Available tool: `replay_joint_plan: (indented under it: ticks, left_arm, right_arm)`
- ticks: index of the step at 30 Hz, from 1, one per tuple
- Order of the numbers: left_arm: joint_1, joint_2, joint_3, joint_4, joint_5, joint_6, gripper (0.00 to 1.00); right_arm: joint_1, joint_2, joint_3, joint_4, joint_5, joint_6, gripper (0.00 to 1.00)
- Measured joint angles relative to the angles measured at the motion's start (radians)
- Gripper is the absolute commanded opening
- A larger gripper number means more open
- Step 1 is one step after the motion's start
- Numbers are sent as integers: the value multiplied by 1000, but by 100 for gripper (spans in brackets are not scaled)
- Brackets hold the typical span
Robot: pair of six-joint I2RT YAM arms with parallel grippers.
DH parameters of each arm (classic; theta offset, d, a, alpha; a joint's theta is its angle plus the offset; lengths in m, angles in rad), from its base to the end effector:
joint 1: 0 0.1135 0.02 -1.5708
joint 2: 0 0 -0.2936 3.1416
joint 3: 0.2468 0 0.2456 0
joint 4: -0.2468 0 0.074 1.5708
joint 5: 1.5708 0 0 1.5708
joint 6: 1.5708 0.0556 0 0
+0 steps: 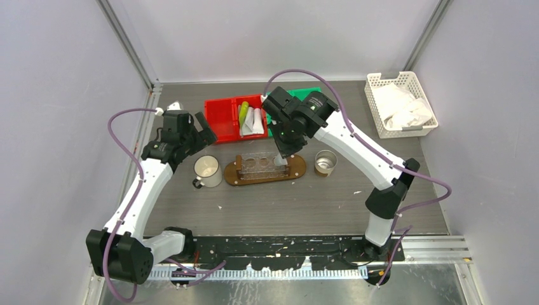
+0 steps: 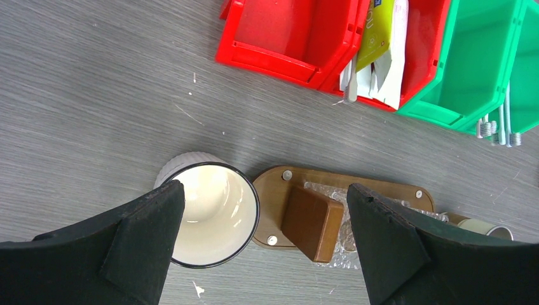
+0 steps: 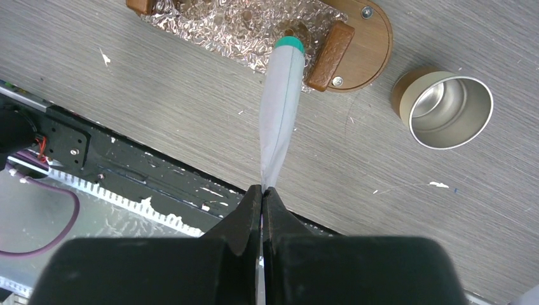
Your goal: Prepare toiletry sets of a toothbrush and toothpaste on the tray
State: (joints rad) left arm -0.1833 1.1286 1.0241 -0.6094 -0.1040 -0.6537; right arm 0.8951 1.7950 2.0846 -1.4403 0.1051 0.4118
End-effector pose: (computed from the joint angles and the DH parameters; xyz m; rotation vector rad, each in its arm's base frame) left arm 0.2323 -0.0372 0.3290 -0.5891 2.2237 -0.3175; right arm 0.2229 0.2688 0.4072 -0.6247 2.6631 0.2403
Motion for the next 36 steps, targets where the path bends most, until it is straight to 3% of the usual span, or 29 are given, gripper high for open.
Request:
replay_joint_plan:
  ticks: [36]
  left_arm:
    - [0, 0, -26, 23, 0, 3, 100]
  right_arm:
    - [-29, 43, 43, 4, 6, -25, 1]
